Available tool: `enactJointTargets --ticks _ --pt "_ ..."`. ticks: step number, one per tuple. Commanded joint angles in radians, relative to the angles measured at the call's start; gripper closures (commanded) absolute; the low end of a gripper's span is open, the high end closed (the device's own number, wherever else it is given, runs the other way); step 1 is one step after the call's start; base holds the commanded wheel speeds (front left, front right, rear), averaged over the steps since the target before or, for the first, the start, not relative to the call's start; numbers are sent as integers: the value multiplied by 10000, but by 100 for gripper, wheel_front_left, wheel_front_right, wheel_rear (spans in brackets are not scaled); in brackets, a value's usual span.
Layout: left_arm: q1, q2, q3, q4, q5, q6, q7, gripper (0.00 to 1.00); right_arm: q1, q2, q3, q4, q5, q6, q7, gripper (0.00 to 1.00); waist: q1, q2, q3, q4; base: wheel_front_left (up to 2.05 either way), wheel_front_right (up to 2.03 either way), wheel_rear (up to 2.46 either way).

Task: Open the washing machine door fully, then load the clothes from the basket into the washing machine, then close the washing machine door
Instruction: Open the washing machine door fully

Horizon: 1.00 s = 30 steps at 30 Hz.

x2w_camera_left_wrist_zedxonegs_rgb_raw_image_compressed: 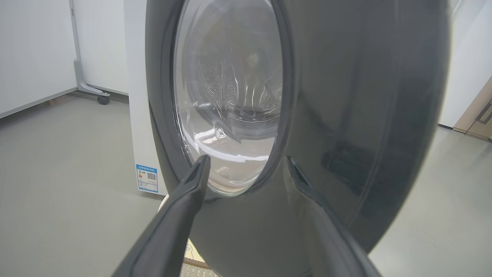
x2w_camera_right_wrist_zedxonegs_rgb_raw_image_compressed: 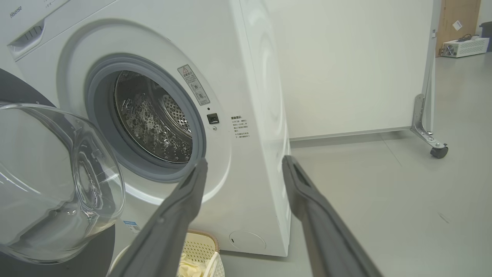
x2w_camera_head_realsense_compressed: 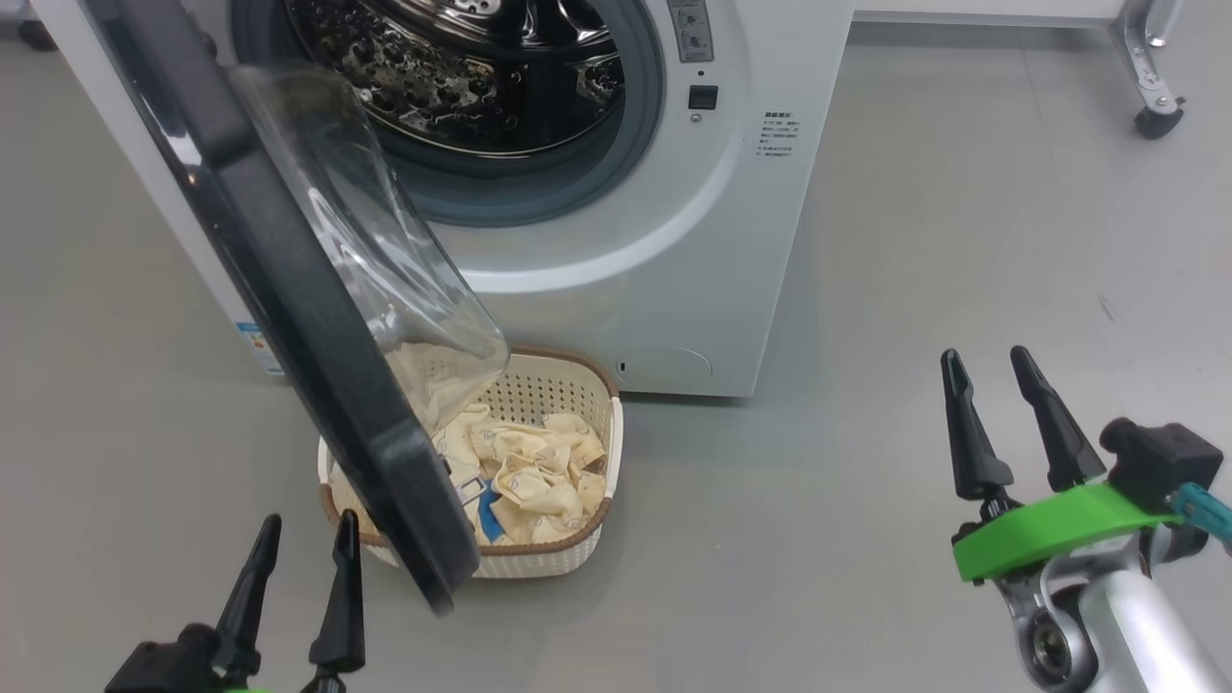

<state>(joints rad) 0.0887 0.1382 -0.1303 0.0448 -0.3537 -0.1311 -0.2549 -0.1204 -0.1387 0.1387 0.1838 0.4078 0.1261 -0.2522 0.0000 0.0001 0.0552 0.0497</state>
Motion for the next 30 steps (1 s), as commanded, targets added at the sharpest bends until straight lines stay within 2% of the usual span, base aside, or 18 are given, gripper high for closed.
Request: enactJointTargets --ticks 1,14,24,25,26,27,28,30 --pt "-213 95 396 -318 13 4 -69 0 -82 12 49 -389 -141 46 -95 0 0 -1 6 -36 0 0 0" --pt "-29 69 551 -276 29 4 -69 0 1095 584 -656 -738 -732 46 -95 0 0 -1 -61 -255 0 0 0" --pt "-15 91 549 -224 27 4 -69 0 1315 708 -906 -789 -846 46 -95 0 0 -1 -68 -259 0 0 0" --pt "-15 83 549 -206 6 4 -69 20 1331 713 -921 -791 -850 46 -95 0 0 -1 -62 -250 0 0 0" --pt "-19 79 546 -188 -18 4 -69 65 1344 718 -931 -792 -849 46 -95 0 0 -1 -54 -243 0 0 0" --pt "-27 79 547 -174 -37 4 -69 92 1354 721 -943 -794 -854 46 -95 0 0 -1 -47 -236 0 0 0" --pt "-33 81 547 -159 -52 4 -69 100 1368 725 -956 -787 -858 46 -95 0 0 -1 -41 -230 0 0 0" --pt "-40 86 538 -134 -83 4 -69 100 1393 730 -965 -770 -873 46 -95 0 0 -1 -32 -224 0 0 0"
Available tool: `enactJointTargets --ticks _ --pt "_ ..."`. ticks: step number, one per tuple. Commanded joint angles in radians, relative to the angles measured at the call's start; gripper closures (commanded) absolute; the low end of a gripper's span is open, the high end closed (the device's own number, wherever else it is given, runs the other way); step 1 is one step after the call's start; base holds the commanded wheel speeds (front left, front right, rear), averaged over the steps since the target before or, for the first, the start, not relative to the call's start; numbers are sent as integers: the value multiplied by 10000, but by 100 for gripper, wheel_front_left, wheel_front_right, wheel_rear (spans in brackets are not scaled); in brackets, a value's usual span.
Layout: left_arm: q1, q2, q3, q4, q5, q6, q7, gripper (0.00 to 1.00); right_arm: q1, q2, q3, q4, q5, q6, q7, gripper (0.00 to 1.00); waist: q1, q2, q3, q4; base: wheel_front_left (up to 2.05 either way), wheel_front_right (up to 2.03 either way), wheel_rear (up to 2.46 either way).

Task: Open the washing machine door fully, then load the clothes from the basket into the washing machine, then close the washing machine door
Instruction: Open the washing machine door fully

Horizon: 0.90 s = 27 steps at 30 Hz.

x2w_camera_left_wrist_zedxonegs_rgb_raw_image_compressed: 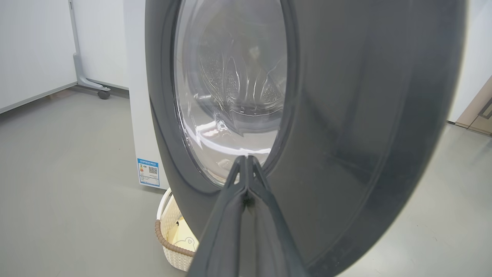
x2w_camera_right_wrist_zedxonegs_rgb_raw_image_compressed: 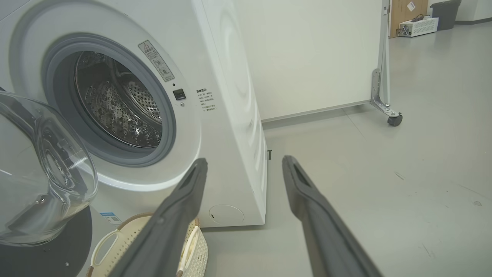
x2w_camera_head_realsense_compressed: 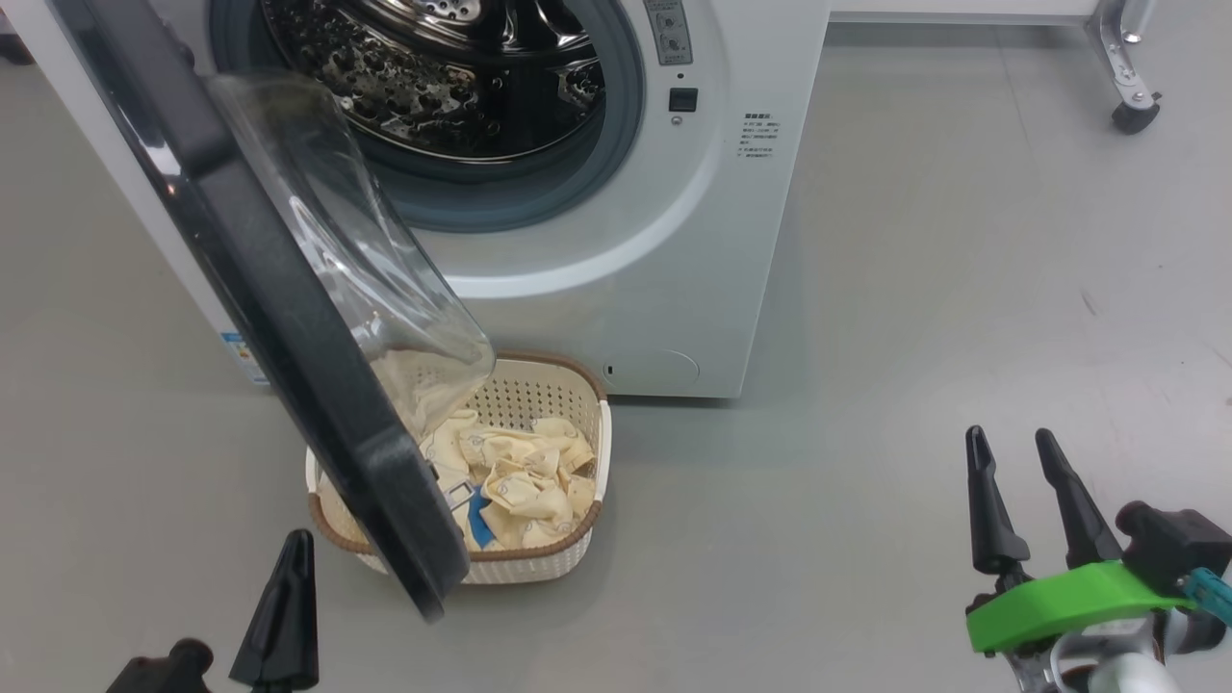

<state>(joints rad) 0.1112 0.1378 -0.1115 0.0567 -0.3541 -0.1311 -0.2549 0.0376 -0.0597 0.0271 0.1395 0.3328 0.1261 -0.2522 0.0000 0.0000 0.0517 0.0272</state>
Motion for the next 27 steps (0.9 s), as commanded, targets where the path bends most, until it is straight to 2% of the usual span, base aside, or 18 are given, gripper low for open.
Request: enactJointTargets --ticks 1,7,12,20,27 --pt "-268 96 346 -243 -93 4 -69 100 -179 -58 146 -323 -130 46 -95 0 0 0 6 4 0 0 0" --pt "-288 73 607 -134 -66 4 -69 100 -128 -37 117 -291 -153 46 -95 0 0 0 2 28 0 0 0" --pt "-432 -67 1590 -546 311 4 -69 100 -47 -21 57 -235 -169 46 -95 0 0 0 -30 89 0 0 0" --pt "-509 -74 2968 -1951 1019 4 -69 100 267 21 18 -34 -147 46 -95 0 0 0 -347 291 0 0 0" --pt "-811 187 2711 -3103 1395 4 -69 100 432 57 -90 -30 -102 46 -95 0 0 0 -433 575 0 0 0"
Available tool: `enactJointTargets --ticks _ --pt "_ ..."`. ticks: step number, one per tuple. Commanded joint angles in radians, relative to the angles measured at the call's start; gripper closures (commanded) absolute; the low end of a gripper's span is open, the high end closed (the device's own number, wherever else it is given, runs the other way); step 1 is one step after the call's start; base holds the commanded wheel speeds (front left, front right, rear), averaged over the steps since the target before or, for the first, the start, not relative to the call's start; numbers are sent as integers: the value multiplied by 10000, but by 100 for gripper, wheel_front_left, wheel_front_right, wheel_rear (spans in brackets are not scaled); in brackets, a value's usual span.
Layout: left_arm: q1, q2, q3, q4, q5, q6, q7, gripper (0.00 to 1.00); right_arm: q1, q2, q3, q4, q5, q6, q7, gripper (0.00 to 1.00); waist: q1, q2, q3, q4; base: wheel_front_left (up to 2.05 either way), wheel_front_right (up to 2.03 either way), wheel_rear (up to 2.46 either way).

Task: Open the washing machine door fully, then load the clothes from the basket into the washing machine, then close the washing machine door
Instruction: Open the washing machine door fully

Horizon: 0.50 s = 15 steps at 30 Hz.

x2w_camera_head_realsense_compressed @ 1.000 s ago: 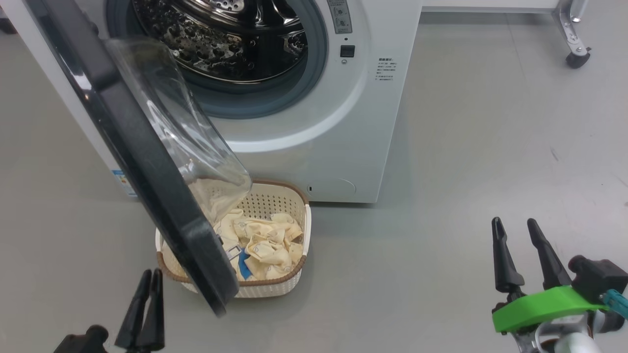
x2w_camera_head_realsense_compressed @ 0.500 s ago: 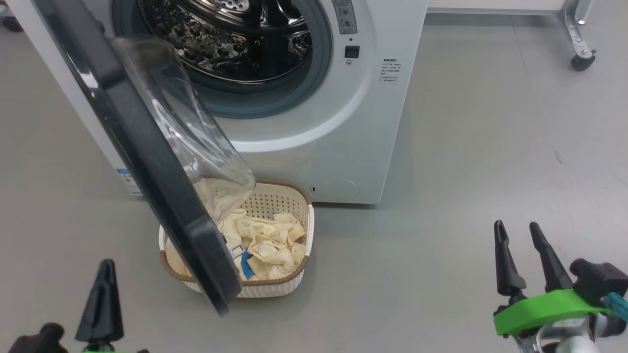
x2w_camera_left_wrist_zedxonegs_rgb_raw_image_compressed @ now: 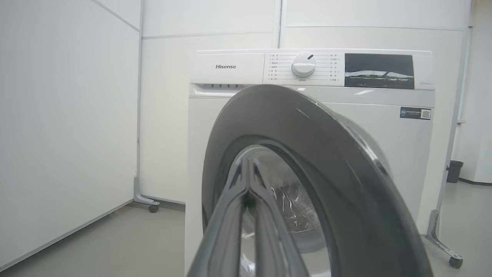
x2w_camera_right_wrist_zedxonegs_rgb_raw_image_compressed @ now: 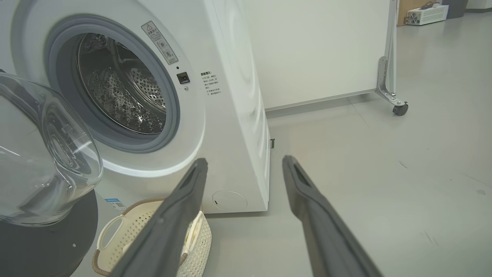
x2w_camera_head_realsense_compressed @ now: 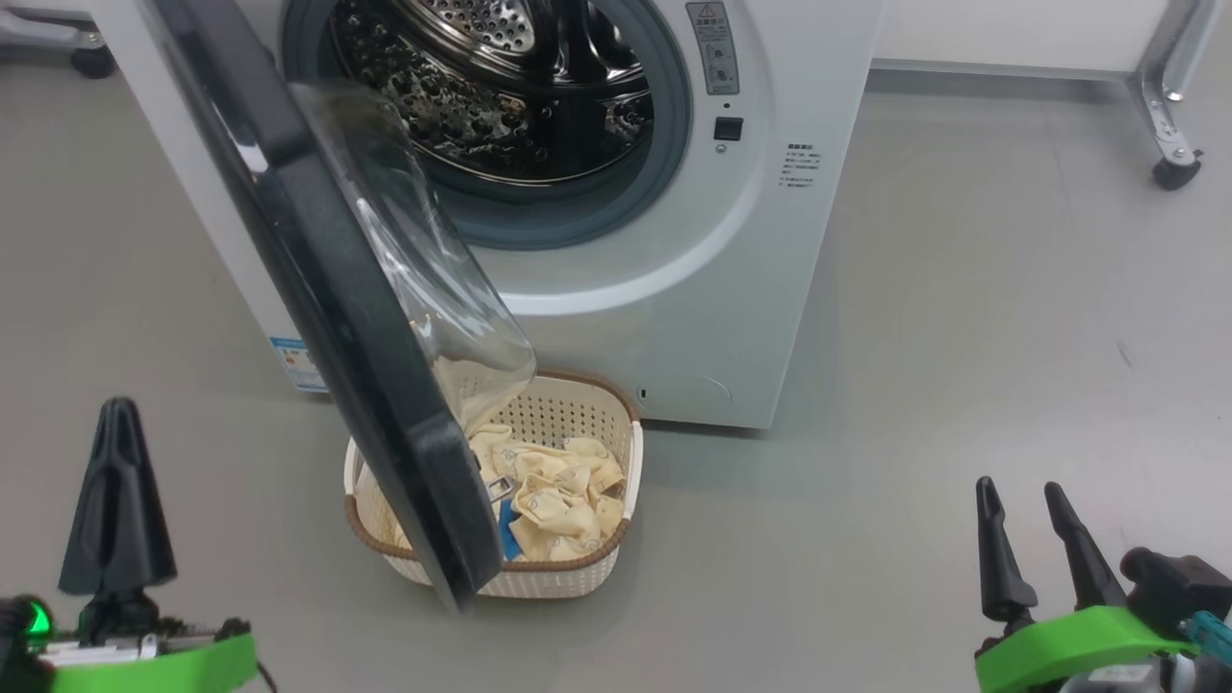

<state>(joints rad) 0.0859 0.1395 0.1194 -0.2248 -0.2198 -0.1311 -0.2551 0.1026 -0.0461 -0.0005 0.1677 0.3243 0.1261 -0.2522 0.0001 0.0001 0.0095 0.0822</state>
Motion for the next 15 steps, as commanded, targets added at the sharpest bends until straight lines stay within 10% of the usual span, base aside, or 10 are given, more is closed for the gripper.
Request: enactJointTargets --ticks 1,15 --pt "-681 224 251 -484 112 4 -67 100 -195 -74 161 -313 -10 46 -95 0 -1 -1 -21 93 0 0 0" --pt "-4242 -317 -3418 -2677 300 12 2537 100 -186 -44 15 -314 118 46 -95 0 -1 -1 -96 1101 0 0 0"
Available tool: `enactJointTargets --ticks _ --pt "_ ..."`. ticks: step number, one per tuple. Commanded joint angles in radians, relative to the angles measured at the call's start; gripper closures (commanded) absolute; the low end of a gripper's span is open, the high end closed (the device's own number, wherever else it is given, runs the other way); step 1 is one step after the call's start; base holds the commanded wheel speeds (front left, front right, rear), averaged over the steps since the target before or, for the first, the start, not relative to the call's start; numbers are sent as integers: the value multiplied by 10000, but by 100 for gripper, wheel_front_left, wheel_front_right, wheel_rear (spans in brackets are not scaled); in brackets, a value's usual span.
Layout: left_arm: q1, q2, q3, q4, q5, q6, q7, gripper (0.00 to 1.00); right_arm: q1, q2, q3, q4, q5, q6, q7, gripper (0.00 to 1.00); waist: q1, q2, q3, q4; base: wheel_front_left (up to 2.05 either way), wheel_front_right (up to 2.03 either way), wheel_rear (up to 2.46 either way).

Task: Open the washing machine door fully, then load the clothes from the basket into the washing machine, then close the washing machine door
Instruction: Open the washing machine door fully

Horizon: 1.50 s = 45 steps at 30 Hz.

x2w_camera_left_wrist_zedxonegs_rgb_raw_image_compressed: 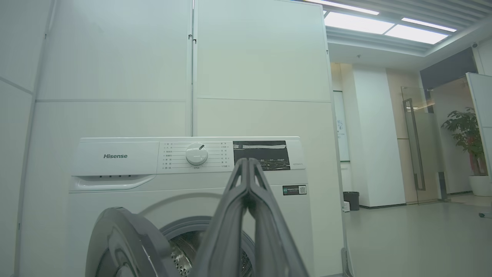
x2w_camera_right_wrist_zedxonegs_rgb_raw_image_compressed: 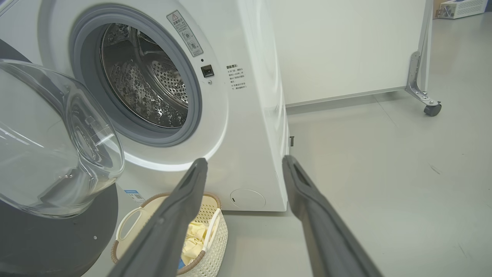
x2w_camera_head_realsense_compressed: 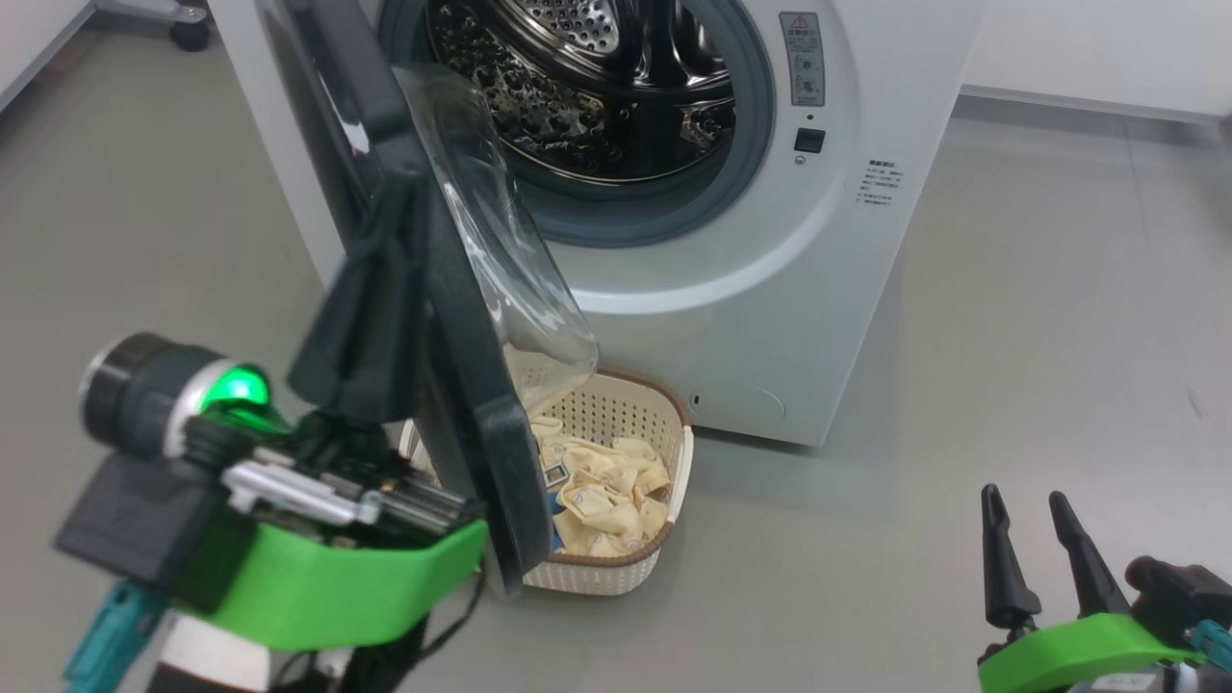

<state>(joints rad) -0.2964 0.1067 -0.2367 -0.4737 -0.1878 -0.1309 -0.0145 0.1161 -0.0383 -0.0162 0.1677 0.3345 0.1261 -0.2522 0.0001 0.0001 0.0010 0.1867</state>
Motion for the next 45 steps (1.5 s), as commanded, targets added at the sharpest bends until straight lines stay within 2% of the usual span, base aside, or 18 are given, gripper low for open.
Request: enactJointTargets --ticks 1,5,10,14,19,33,45 --pt "-485 -98 -167 -63 -21 27 250 100 -331 -122 178 -311 23 46 -95 0 -1 -1 -14 81 0 0 0" --pt "-368 -424 -1422 589 -366 265 602 100 -388 -121 243 -284 46 46 -95 0 -1 -1 -38 137 0 0 0" --pt "108 -540 -2733 1207 -1138 742 933 100 -442 -121 268 -275 68 46 -95 0 -1 -1 -19 157 0 0 0" --pt "591 -557 -3369 1610 -1721 1174 1123 100 -457 -121 215 -290 99 46 -95 0 -1 -1 36 209 0 0 0" --pt "1127 -560 -4068 2425 -1856 1390 1165 100 -505 -120 199 -268 87 46 -95 0 -1 -1 116 309 0 0 0" --pt "1082 -563 -3843 3759 -2126 2348 374 100 -588 -120 214 -316 83 46 -95 0 -1 -1 264 512 0 0 0" --pt "839 -564 -3767 4367 -2383 2607 -85 100 -744 -120 258 -277 26 46 -95 0 -1 -1 458 716 0 0 0"
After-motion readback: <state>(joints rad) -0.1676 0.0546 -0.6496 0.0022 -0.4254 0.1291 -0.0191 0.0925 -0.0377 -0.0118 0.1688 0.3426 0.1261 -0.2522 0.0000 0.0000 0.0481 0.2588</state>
